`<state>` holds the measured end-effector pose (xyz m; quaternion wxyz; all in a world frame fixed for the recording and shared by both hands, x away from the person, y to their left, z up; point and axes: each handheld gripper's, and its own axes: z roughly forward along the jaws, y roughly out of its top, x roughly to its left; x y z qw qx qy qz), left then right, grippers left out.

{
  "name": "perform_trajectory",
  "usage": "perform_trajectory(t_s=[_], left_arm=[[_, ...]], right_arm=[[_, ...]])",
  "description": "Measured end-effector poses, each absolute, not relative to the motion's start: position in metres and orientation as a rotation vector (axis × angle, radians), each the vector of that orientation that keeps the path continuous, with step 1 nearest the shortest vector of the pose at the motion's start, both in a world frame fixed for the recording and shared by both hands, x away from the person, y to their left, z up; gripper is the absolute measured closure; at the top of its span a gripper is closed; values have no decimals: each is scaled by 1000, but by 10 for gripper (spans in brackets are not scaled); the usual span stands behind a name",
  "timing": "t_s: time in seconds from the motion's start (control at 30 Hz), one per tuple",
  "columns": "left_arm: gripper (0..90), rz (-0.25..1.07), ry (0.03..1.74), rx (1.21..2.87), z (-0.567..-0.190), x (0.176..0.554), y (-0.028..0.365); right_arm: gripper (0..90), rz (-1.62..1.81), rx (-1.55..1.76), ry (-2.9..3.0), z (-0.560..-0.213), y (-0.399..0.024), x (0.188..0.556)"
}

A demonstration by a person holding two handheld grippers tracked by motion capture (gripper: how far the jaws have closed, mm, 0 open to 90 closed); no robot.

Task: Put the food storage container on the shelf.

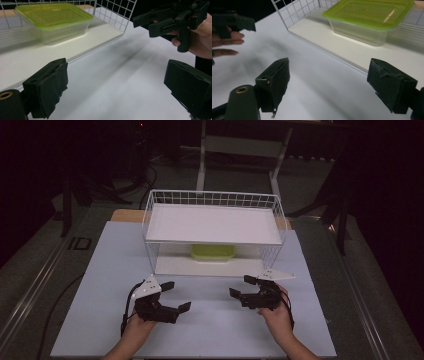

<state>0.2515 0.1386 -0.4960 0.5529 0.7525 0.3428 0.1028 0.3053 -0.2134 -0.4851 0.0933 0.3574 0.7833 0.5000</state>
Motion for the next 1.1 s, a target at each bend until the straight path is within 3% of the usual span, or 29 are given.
perform_trajectory(t_s=[1.1], left_arm=[[58, 150, 726, 1751, -508, 222, 172]], right_arm=[[149, 1522, 954, 2345, -485, -272, 259]])
